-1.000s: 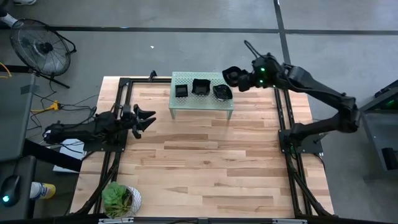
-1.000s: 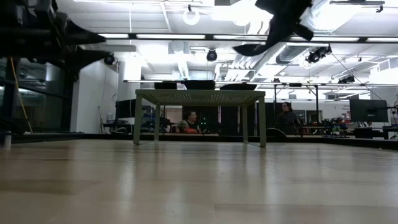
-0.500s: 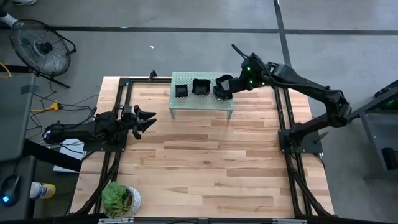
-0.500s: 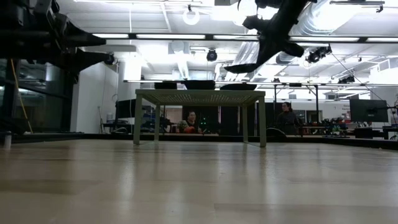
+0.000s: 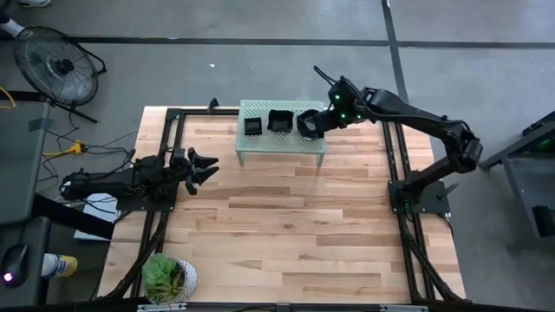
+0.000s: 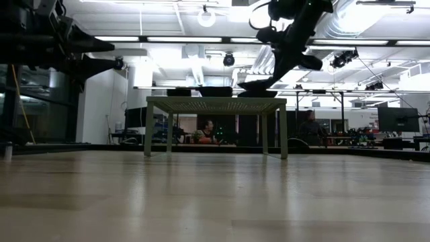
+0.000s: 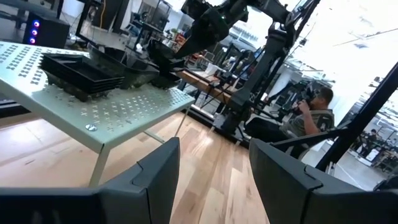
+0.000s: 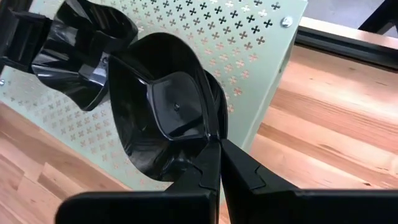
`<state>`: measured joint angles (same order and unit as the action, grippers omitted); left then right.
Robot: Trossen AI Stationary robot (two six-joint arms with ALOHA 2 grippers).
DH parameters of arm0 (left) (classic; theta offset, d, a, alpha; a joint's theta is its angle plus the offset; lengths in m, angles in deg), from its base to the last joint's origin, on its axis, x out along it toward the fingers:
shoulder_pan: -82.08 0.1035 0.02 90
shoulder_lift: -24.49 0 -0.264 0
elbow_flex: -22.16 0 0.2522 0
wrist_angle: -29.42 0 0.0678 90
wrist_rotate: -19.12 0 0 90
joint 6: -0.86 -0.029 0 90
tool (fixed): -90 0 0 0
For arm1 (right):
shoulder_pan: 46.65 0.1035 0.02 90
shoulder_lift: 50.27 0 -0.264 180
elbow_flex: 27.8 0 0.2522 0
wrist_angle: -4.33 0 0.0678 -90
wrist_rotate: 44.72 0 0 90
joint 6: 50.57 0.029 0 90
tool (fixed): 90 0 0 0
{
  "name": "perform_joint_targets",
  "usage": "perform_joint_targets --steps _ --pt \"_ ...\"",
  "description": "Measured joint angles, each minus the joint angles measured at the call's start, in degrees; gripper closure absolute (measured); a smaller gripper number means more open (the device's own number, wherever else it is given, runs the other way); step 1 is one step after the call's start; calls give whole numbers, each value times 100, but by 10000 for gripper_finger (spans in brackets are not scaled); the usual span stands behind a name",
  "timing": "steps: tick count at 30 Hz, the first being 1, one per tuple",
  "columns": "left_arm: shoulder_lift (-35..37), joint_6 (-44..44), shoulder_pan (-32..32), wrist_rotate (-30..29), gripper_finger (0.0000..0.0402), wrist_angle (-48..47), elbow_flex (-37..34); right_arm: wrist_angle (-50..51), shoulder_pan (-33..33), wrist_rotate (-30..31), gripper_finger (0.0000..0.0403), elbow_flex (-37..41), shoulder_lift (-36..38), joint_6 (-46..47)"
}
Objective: Pick & Place Mini shaped plates
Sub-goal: Stack the leaf shaped plate on top of the leaf shaped plate on the shelf
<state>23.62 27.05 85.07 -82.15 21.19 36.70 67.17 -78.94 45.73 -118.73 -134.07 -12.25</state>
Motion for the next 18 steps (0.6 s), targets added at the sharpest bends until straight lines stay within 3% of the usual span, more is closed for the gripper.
perform_joint_targets --steps 8,18 --pt "-2 130 0 -2 211 -233 -2 0 0 -221 403 0 -207 42" --pt "0 191 0 -2 211 -318 -2 154 2 -68 403 0 -217 331"
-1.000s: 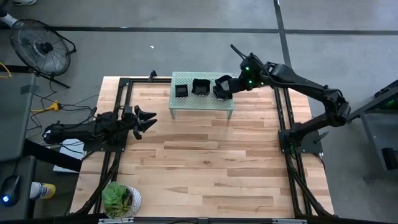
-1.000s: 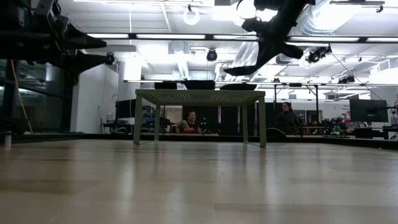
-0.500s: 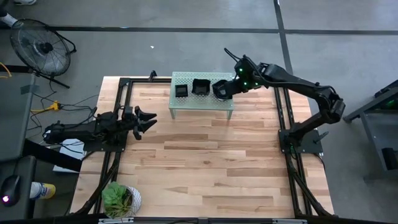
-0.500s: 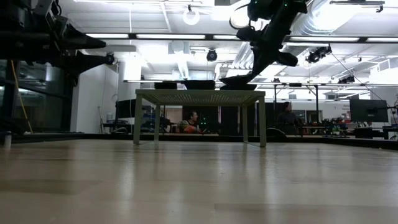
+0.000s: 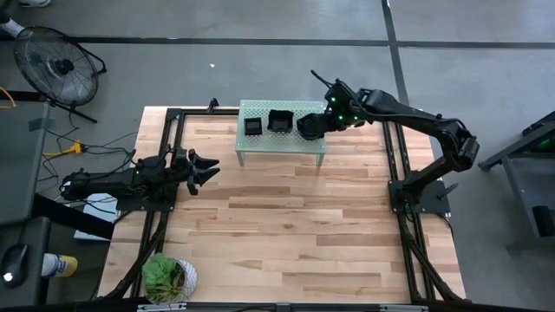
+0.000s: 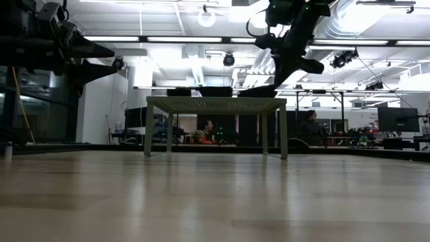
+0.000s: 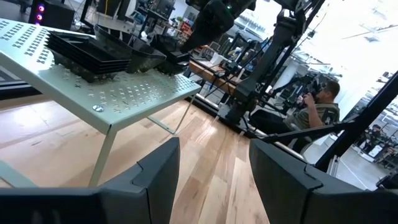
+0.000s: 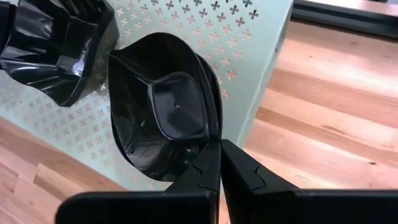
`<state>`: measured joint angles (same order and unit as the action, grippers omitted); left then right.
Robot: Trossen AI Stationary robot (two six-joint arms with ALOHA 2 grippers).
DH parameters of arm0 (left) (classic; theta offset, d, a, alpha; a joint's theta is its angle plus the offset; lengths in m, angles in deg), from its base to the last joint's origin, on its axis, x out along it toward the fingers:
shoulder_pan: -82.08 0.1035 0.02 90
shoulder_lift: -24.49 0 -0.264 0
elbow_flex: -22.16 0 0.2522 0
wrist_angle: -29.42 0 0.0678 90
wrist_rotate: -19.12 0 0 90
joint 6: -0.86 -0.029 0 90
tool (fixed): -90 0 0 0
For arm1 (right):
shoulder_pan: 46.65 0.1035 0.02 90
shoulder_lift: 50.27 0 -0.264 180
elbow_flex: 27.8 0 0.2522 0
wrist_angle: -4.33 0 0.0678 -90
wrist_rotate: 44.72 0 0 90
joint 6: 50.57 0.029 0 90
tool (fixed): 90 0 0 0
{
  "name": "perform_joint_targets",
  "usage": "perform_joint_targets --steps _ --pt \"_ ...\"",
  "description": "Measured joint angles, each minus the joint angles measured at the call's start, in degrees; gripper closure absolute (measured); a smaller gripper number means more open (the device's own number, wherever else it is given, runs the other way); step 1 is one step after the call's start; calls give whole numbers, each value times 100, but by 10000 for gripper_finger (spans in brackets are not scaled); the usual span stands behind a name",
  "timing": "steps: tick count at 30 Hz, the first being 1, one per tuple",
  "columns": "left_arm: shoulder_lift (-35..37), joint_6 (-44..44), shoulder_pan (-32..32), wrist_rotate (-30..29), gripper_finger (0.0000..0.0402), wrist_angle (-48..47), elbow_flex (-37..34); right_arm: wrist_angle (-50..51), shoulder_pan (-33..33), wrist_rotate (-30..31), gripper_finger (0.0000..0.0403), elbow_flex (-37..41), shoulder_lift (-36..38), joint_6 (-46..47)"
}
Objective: Pick & Place Mini shaped plates
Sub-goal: Stack the leaf shaped plate on top of the leaf shaped plate on the shelf
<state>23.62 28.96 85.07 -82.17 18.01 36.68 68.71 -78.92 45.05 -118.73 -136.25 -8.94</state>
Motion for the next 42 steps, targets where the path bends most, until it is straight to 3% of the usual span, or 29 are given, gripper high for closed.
perform_joint_targets --steps 42 --pt "-2 48 0 -17 211 -2 0 -4 210 94 403 11 0 895"
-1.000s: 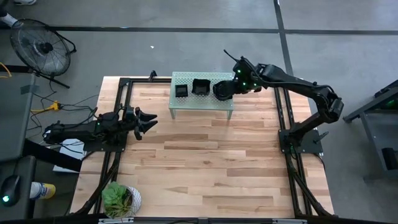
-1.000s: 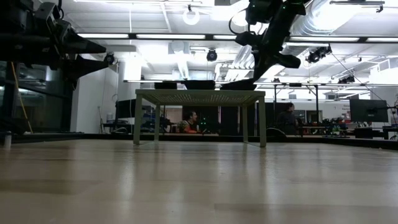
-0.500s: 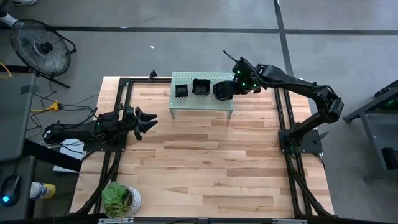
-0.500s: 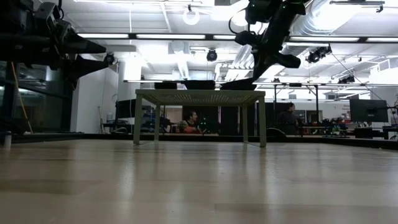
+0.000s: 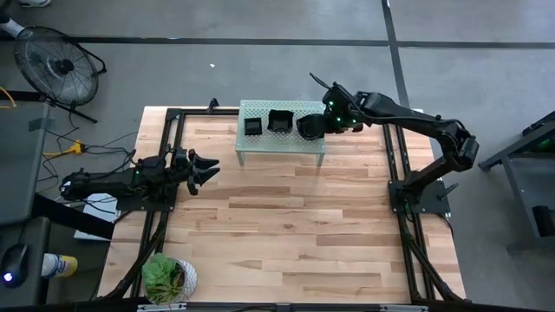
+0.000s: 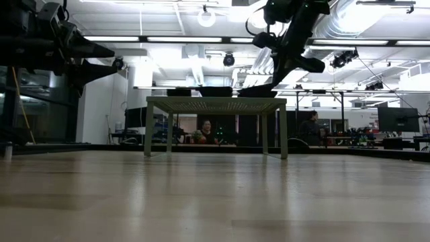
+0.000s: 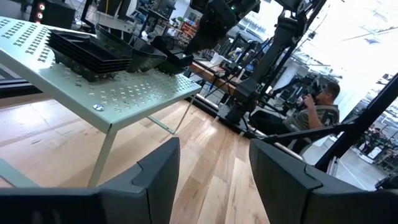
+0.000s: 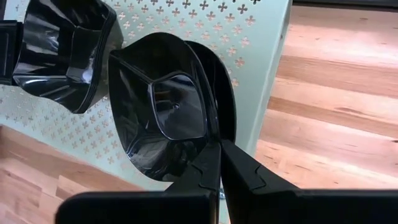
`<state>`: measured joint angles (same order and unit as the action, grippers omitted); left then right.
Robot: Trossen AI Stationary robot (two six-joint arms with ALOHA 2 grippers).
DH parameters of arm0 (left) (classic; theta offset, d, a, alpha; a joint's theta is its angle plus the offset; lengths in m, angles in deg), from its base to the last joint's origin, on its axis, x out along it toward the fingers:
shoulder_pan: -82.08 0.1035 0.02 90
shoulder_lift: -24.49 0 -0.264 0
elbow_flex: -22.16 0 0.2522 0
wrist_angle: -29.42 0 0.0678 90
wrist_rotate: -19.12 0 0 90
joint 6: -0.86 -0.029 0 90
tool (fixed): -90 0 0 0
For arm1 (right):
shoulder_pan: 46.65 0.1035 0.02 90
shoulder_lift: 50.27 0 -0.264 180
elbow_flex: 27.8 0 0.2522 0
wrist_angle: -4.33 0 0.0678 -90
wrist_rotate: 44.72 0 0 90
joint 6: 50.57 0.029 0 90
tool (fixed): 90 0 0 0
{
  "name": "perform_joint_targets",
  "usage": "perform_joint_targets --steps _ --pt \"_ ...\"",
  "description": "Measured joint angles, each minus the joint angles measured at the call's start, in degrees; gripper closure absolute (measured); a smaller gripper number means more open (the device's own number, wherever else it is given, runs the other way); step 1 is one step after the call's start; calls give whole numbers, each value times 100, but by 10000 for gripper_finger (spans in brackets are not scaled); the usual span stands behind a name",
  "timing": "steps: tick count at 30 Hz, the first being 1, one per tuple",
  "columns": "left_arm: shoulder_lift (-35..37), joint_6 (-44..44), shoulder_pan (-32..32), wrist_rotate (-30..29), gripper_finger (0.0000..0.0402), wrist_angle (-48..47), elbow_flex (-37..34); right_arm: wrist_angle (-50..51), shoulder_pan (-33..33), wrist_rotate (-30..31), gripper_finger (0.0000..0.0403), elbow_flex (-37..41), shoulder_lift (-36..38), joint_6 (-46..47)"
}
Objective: Pick & Place Mini shaped plates
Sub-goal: Stack the leaf shaped plate on top of the leaf shaped plate on the shelf, then return to Home Position
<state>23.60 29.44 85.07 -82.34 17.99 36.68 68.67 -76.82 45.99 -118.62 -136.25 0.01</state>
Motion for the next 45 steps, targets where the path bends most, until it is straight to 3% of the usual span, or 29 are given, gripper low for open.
perform_joint_targets --steps 9,26,39,45 --pt "1 24 0 -2 211 0 0 0 30 75 396 0 0 1" --pt "2 39 0 -9 211 0 0 -2 30 50 343 2 0 -207" --pt "2 61 0 -1 211 0 0 16 -24 -285 273 4 17 -648" --pt "2 170 0 23 211 -2 0 -12 -20 -430 268 7 117 -954"
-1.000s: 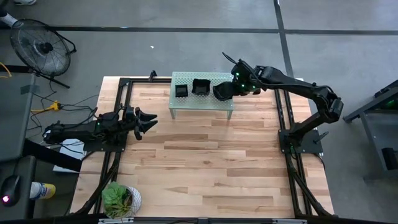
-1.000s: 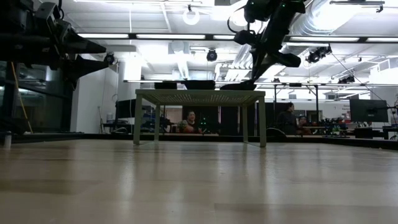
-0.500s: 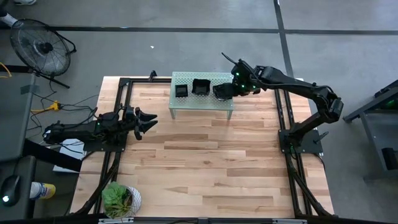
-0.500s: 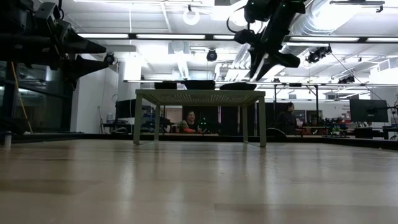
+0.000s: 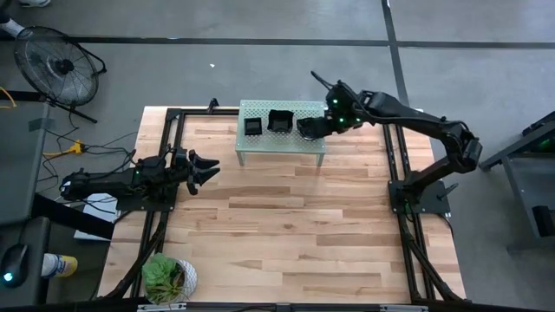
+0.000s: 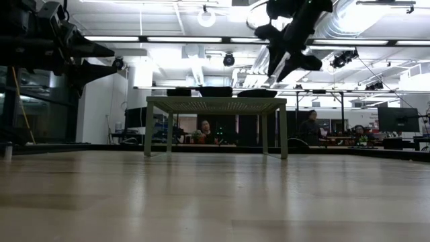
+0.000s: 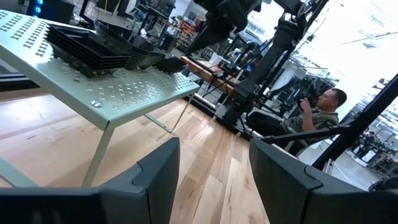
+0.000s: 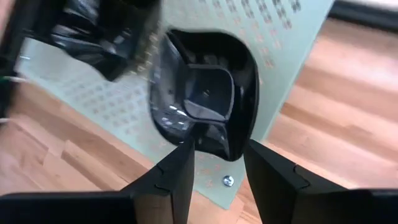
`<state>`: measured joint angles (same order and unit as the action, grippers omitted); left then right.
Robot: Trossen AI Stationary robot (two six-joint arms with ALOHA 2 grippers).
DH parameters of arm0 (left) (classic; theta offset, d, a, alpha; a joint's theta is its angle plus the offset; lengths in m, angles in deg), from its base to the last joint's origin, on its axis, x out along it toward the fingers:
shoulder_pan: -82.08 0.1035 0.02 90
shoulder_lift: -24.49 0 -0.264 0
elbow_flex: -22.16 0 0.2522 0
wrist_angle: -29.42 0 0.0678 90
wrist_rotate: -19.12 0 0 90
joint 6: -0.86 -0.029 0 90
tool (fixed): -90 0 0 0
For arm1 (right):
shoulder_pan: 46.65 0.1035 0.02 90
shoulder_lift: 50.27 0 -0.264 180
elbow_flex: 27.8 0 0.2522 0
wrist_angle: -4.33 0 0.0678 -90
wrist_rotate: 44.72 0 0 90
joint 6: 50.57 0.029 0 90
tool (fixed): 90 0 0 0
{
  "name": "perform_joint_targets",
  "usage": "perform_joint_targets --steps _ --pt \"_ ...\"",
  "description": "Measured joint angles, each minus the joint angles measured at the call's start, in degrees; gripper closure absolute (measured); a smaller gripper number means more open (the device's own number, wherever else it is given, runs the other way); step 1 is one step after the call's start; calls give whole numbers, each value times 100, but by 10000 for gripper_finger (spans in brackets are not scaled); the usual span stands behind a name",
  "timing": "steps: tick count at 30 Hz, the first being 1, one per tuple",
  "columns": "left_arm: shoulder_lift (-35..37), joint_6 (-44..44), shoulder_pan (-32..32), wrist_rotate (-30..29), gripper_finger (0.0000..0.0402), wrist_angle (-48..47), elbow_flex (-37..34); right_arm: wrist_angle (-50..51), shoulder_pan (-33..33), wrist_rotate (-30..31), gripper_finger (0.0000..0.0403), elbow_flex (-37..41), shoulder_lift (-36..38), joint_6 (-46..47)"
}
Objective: Pick & Place Mini shaped plates
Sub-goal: Return to Home Position
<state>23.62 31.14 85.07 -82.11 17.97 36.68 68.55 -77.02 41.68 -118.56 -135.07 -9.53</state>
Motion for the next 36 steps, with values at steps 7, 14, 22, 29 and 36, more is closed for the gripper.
perform_joint_targets --steps 7,14,22,29,36 --pt "-1 5 0 24 211 3 0 -178 0 58 269 0 647 -762" --pt "-2 143 0 -16 211 9 0 113 252 638 269 2 1606 -1768" --pt "0 169 0 -89 211 9 0 -793 545 1374 269 1670 3316 -1441" --pt "-1 151 0 -86 211 9 0 -2703 612 1042 269 3976 4837 -494" --pt "-2 151 0 -86 211 9 0 -5247 612 239 269 5802 5557 -157"
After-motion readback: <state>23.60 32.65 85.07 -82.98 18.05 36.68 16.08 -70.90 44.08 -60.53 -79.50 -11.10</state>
